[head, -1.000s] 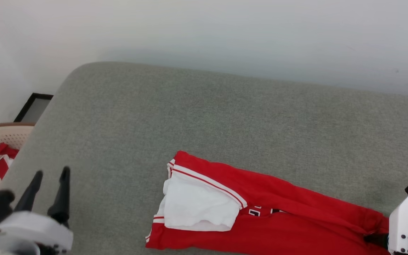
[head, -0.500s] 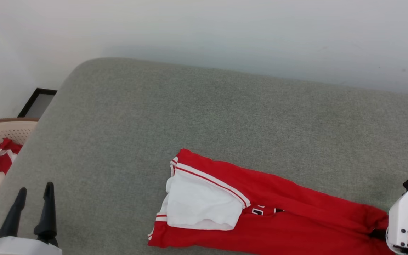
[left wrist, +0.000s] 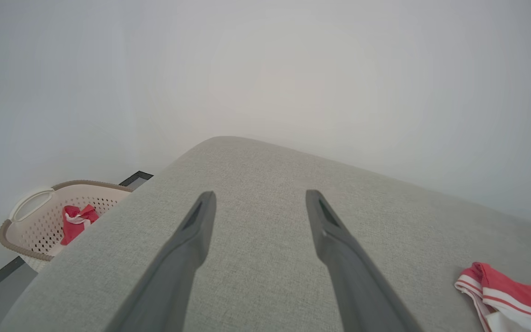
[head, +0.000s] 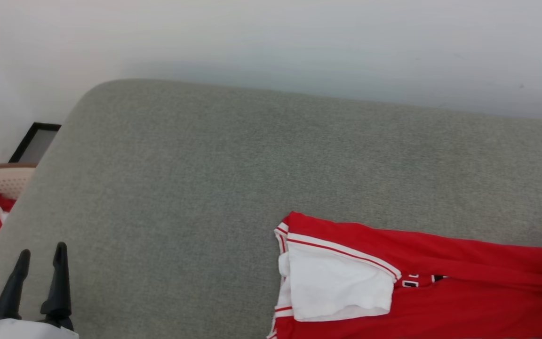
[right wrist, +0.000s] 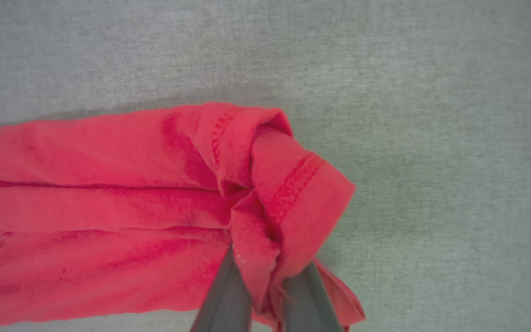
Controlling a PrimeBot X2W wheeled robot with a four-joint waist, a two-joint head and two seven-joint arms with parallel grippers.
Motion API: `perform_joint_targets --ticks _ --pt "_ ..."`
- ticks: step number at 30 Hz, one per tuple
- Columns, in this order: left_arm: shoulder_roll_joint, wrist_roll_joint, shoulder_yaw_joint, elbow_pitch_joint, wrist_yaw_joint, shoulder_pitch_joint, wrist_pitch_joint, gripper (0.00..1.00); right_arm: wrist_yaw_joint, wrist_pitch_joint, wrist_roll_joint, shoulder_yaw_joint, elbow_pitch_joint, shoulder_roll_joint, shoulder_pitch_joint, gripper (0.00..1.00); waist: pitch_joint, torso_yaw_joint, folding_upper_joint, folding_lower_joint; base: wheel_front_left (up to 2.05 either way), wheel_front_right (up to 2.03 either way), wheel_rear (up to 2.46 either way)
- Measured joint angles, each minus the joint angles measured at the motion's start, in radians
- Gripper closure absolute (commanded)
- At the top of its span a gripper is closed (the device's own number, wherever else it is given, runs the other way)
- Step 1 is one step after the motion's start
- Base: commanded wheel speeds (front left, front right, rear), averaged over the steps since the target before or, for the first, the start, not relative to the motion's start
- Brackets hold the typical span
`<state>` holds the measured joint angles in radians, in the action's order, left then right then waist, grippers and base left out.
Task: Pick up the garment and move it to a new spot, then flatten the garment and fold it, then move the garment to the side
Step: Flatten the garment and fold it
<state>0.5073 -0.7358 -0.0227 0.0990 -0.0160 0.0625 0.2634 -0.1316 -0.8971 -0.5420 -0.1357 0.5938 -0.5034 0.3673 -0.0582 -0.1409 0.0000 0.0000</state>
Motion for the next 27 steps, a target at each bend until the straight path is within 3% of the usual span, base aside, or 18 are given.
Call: perform_joint_targets --ticks 5,11,19,27 --pt "-0.009 0.015 0.005 0.002 0.007 0.009 0.000 0.00 0.000 -0.017 -0.009 0.037 -0.028 -0.013 0.013 1.00 0.012 0.021 0.0000 0.0000 0.00 0.00 0.00" --pt "-0.014 0.016 0.021 -0.001 0.008 0.038 0.000 0.00 0.000 -0.085 -0.121 0.129 -0.244 0.027 -0.024 1.00 0.035 0.043 0.0000 0.0000 0.00 0.00 0.00" --pt "-0.022 0.017 0.016 -0.008 0.012 0.050 -0.001 0.00 0.000 -0.166 -0.161 0.238 -0.483 0.224 -0.055 1.00 0.062 0.043 0.0000 0.0000 0.00 0.00 0.00" --pt "-0.033 0.034 -0.041 0.000 0.031 -0.019 -0.021 0.00 0.000 -0.117 -0.115 0.359 -0.443 0.391 -0.012 1.00 0.053 -0.025 0.0000 0.0000 0.00 0.00 0.00"
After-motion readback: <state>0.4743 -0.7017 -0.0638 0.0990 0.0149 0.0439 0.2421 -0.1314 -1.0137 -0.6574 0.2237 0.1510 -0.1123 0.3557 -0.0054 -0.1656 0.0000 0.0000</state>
